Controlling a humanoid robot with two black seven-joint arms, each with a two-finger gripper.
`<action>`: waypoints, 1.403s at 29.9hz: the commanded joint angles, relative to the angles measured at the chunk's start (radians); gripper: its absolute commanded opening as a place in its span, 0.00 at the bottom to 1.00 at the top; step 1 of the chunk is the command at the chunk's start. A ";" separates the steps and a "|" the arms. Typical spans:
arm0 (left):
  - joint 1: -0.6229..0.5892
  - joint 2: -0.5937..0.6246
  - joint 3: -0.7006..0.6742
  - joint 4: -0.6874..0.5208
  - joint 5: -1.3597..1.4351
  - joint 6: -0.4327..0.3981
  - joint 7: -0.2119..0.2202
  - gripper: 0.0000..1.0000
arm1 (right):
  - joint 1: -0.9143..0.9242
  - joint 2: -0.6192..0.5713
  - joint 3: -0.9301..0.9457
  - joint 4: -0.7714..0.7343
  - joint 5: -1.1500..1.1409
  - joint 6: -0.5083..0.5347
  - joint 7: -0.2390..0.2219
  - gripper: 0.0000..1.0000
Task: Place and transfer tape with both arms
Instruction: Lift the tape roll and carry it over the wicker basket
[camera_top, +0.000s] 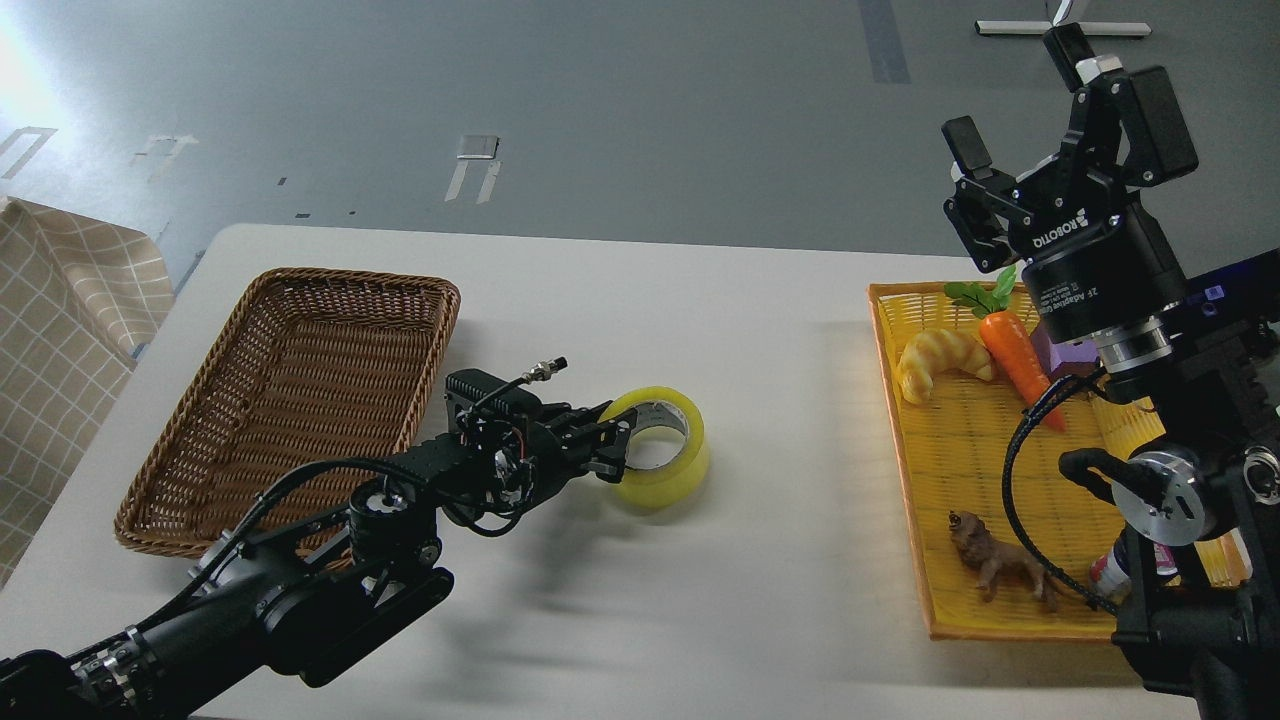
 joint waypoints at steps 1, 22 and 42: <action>-0.028 0.024 -0.001 -0.018 0.000 0.000 0.000 0.16 | 0.001 0.000 0.000 0.000 0.000 0.000 0.000 1.00; -0.231 0.301 -0.002 -0.119 -0.051 -0.044 -0.001 0.16 | 0.014 0.009 -0.024 -0.009 0.000 0.000 0.001 1.00; -0.214 0.669 0.004 -0.116 -0.129 -0.035 -0.147 0.17 | 0.014 0.019 -0.032 -0.012 0.000 0.000 0.003 1.00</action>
